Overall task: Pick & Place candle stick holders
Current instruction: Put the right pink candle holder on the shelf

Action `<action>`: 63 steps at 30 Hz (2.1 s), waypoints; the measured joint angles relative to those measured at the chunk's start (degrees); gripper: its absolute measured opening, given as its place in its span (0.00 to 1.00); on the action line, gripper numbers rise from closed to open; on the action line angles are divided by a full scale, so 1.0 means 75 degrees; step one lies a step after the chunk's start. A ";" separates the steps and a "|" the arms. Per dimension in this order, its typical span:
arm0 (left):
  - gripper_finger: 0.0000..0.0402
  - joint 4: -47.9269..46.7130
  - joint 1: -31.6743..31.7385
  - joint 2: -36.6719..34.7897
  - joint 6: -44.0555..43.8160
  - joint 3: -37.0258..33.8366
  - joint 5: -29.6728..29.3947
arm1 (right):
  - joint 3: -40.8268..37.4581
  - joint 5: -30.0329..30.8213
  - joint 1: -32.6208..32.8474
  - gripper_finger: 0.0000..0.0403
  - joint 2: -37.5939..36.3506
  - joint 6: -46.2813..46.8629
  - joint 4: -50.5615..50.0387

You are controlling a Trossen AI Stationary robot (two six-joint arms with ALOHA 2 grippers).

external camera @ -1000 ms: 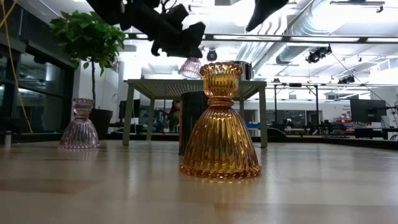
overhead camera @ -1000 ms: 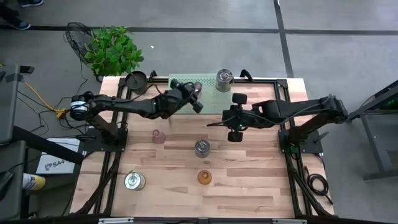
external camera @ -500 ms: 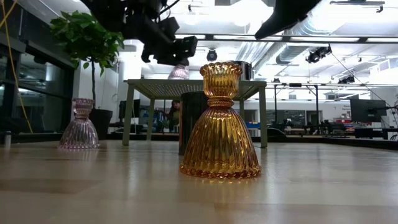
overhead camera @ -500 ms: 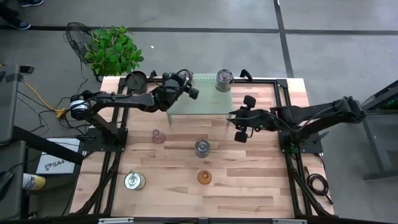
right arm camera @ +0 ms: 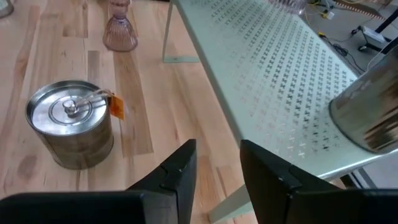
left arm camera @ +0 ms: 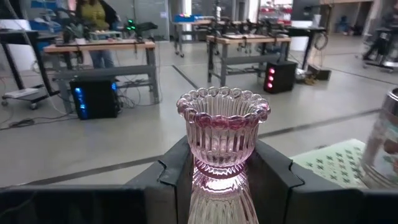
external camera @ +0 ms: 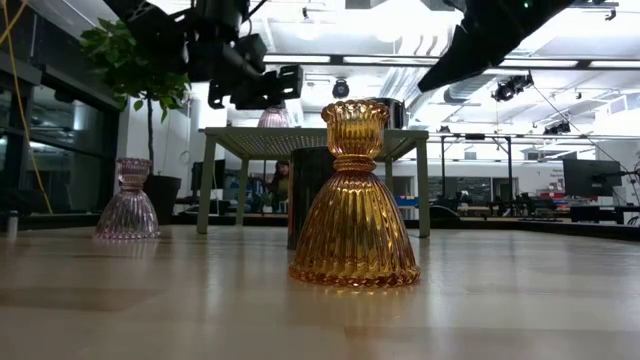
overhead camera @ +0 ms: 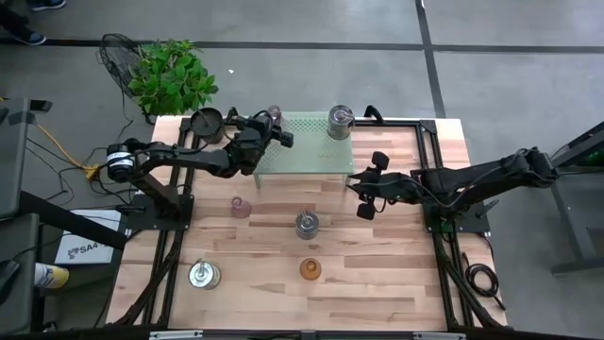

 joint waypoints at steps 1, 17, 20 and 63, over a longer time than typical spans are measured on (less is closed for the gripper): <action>0.29 0.0004 0.0005 0.0000 0.0010 -0.0004 -0.0024 | -0.0029 0.0000 0.0000 0.29 0.0001 0.0016 -0.0005; 0.28 -0.0442 0.0808 0.0000 -0.0969 -0.0010 0.0593 | -0.0044 -0.0009 0.0003 0.29 0.0001 -0.0048 0.0339; 0.28 -0.0497 0.0857 0.0010 -0.0972 -0.0010 0.0720 | -0.0044 -0.0011 0.0003 0.29 0.0001 -0.0052 0.0339; 0.28 -0.0854 0.0638 0.0321 -0.0649 0.0016 0.0628 | -0.0044 -0.0157 0.0003 0.29 0.0007 0.0019 0.0330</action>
